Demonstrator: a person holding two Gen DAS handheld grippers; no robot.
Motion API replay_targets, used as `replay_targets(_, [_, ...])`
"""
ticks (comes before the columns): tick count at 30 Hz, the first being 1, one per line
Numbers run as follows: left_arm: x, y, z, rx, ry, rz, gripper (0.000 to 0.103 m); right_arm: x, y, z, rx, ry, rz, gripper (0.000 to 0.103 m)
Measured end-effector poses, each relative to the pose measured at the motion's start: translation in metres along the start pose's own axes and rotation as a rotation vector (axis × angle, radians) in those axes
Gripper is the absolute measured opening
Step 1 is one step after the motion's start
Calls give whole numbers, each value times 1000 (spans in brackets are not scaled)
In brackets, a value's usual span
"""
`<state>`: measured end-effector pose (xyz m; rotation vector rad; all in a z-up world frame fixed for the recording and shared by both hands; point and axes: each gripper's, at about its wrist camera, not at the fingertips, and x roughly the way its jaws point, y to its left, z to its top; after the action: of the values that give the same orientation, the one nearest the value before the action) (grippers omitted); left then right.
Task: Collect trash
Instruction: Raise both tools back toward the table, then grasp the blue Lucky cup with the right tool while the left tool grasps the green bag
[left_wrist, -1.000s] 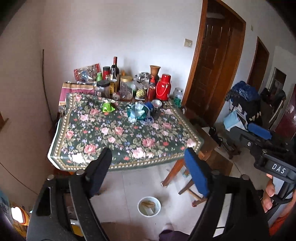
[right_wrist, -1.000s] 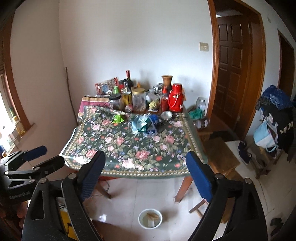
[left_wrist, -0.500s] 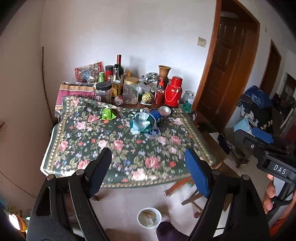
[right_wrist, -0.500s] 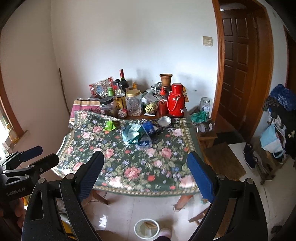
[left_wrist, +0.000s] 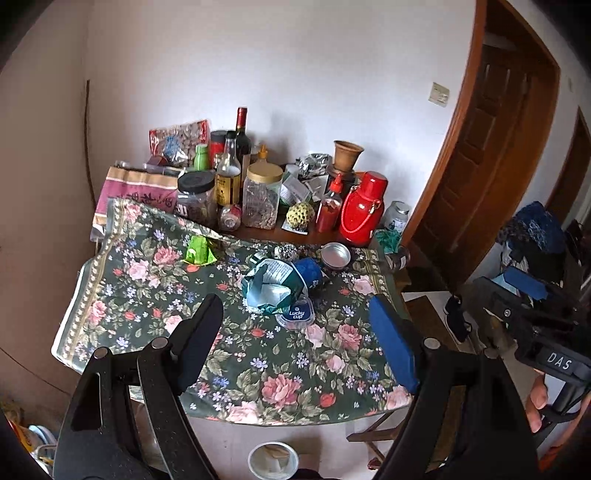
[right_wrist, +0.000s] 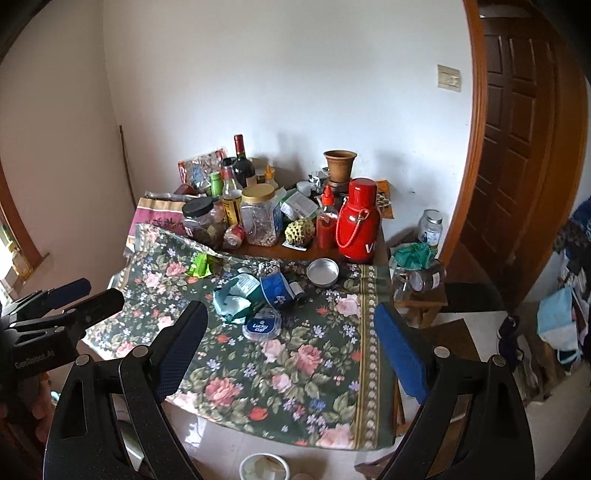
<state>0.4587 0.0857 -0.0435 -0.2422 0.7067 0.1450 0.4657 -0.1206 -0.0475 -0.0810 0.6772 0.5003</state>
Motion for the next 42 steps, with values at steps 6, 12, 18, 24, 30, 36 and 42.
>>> replay_targets(6, [35, 12, 9, -15, 57, 6, 81, 36, -6, 10, 18, 59, 21, 90])
replay_targets(12, [82, 38, 29, 16, 129, -35, 81, 74, 3, 20, 54, 96, -25, 90])
replay_targets(18, [130, 65, 54, 91, 207, -58, 81, 124, 11, 27, 118, 176, -70, 90])
replay_targets(24, [199, 85, 44, 69, 349, -104, 81, 177, 13, 21, 130, 266, -99, 90])
replay_targets(30, [266, 93, 17, 16, 484, -138, 80, 225, 3, 4, 175, 367, -71, 90])
replay_targets(36, [312, 99, 7, -51, 535, -175, 80, 255, -2, -5, 168, 421, -26, 90])
replay_targets(42, [334, 107, 0, -146, 536, -232, 80, 275, 2, -6, 126, 439, 2, 89])
